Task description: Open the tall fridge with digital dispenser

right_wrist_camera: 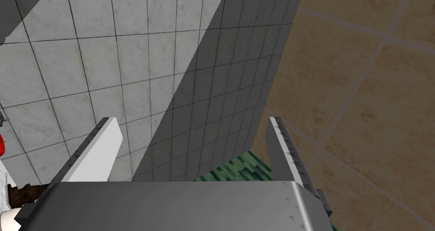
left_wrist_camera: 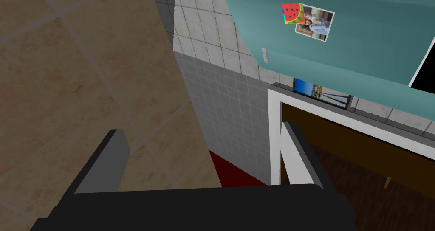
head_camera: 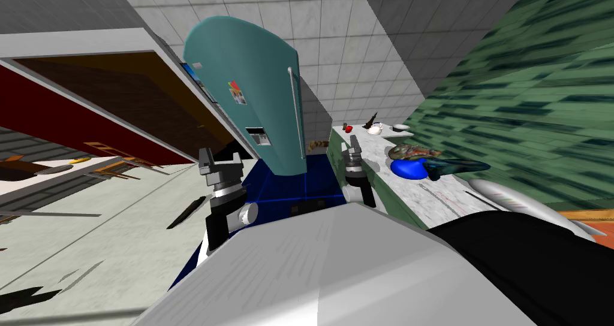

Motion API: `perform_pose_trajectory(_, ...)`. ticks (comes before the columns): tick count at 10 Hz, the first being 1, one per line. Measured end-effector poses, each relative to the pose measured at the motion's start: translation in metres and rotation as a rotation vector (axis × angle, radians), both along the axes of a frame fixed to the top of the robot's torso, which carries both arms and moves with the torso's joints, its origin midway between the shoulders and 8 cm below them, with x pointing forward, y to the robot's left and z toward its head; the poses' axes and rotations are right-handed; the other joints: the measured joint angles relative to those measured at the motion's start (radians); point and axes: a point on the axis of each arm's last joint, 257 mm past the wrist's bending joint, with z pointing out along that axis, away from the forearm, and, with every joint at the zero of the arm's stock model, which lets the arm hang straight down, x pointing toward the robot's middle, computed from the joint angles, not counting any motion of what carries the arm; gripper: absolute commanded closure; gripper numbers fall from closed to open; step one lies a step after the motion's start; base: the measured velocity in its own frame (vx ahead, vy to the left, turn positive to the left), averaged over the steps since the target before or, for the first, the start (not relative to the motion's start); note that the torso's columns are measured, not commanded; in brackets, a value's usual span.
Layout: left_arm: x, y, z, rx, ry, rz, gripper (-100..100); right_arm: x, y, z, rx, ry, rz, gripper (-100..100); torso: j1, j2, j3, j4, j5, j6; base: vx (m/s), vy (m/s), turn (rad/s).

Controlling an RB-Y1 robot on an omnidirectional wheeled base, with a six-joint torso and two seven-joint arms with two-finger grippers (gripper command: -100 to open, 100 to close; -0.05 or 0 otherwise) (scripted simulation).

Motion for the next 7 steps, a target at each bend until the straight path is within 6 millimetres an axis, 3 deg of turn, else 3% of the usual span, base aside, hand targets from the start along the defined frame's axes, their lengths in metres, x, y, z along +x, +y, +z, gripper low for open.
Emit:
perform_pose_trajectory(2,0.0000,0.0000,0.0000,0.000,0.000,0.000,0,0.0000,0.0000,0.0000,0.000,0.000,0.000,0,0.000,0.104,-0.209,0.105,0.000,0.000,0.000,0.000,0.000)
perform_pose_trajectory(7,-0.0001,0.0000,0.0001,0.000,0.000,0.000,0,-0.0001,0.0000,0.0002,0.000,0.000,0.000,0,0.000,0.470,-0.939,0.470,0.000,0.000,0.000,0.000,0.000)
